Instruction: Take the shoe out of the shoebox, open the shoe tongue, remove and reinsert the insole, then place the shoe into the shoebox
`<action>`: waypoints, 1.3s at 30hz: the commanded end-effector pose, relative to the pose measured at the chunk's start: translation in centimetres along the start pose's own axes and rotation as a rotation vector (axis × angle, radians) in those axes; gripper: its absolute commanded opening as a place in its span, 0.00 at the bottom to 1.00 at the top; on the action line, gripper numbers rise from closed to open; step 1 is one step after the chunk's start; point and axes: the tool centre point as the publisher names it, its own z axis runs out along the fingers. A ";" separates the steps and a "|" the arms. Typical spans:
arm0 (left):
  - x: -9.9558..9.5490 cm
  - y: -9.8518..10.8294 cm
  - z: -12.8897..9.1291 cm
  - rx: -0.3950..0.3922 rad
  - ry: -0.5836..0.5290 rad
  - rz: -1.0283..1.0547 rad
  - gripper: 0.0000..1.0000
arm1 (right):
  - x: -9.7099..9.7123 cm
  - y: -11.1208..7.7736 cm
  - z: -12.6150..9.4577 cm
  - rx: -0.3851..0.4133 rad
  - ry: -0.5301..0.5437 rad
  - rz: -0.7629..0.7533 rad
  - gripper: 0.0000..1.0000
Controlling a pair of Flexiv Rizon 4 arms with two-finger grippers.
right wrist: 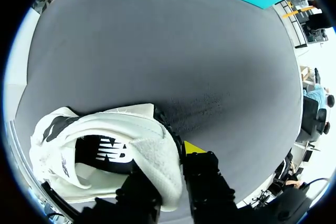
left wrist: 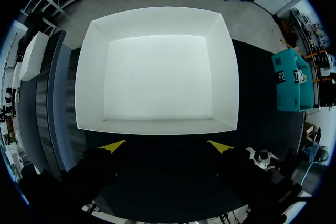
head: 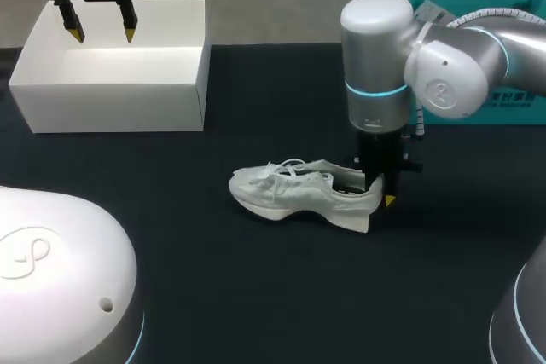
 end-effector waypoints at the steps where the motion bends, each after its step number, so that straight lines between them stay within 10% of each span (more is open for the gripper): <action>1: 0.0 0.0 0.0 0.000 -0.001 0.000 1.00 | 0.1 -0.1 0.4 0.007 0.003 -0.001 0.38; 2: 0.0 0.0 0.0 0.000 -0.001 0.000 1.00 | 0.0 -0.3 0.2 0.007 0.002 -0.002 1.00; 24: 0.0 0.0 0.0 0.000 -0.001 0.000 1.00 | -3.5 -2.4 -9.0 -0.059 0.104 -0.160 1.00; 39: 0.0 0.0 0.0 0.000 -0.001 0.000 1.00 | -3.5 -2.4 -9.0 -0.059 0.104 -0.160 1.00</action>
